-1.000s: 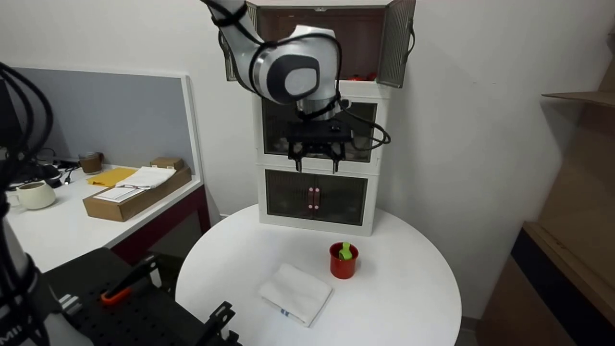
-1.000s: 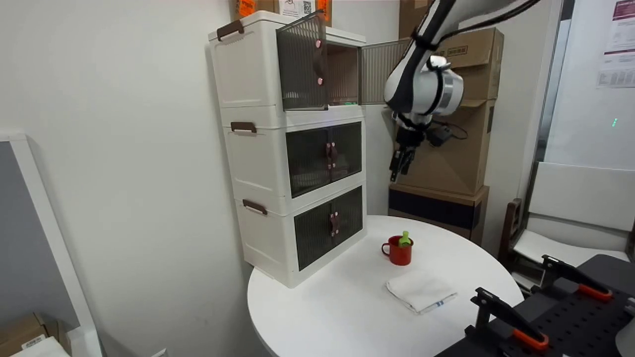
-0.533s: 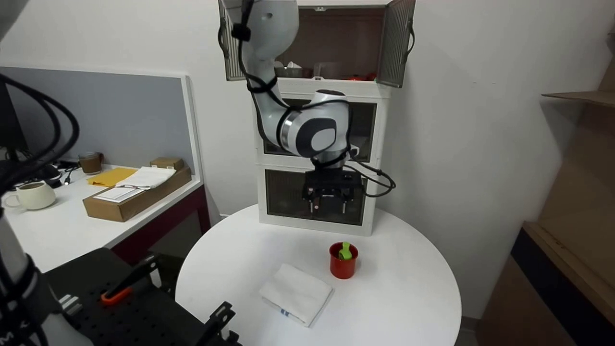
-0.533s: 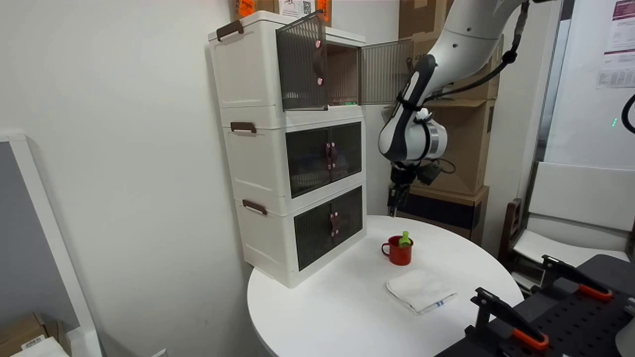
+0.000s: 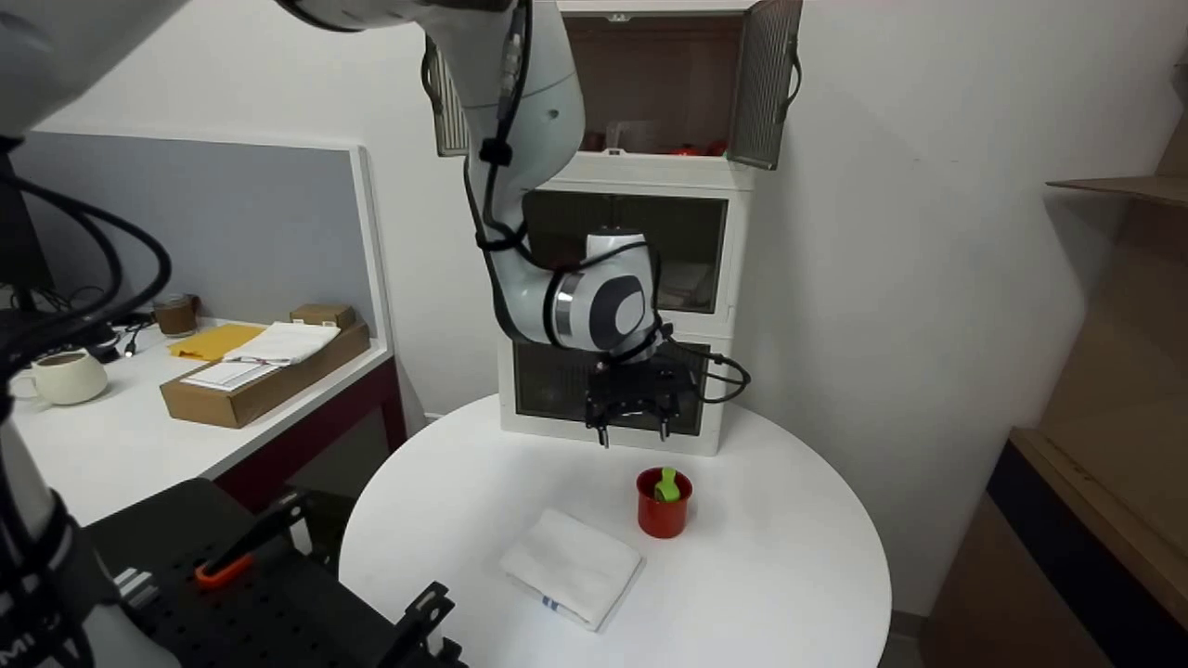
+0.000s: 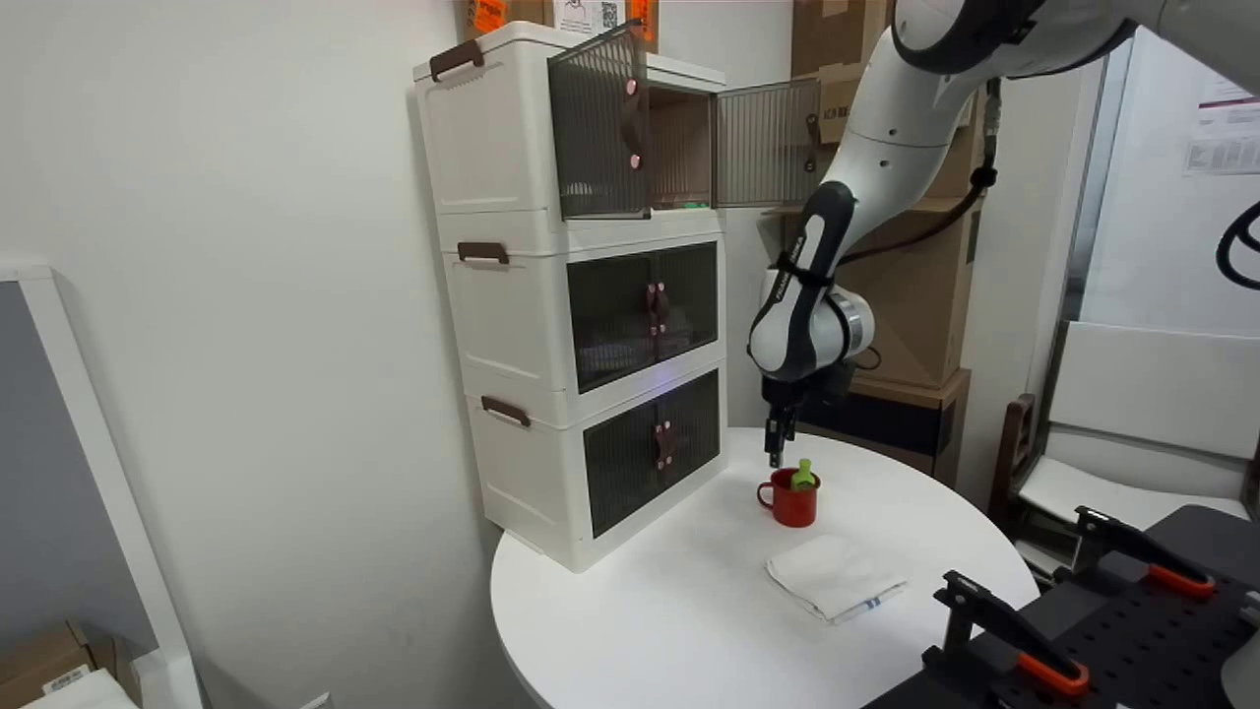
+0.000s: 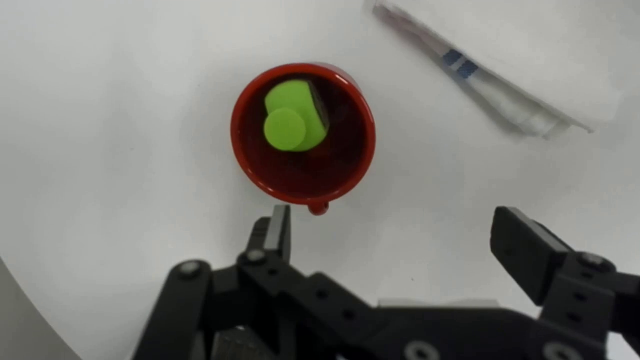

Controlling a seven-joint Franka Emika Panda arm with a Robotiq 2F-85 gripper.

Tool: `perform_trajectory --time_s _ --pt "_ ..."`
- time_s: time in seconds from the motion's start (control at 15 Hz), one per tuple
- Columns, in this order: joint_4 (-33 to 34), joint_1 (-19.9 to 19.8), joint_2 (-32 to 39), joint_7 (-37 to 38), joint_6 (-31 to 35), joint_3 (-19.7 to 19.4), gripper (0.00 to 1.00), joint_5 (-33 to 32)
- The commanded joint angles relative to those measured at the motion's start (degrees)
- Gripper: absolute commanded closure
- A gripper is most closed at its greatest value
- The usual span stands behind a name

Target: Put the red cup into the top compartment

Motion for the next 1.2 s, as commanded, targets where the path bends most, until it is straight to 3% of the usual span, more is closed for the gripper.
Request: perform_trajectory --time_s 0.0,0.27,0.87,1.0,1.13 --pt "4.03 4.4 5.24 5.94 2.56 -4.86 0.0 -6.97" --pt "5.98 6.11 9.45 9.46 3.32 -6.66 0.0 -10.16" --pt "9.6 5.21 14.29 10.61 2.07 -5.94 0.0 -10.03" --pt "10.01 5.13 14.65 10.65 2.05 -5.81 0.27 -10.05" --pt "10.39 4.97 15.05 10.56 2.09 -5.64 0.42 -10.03"
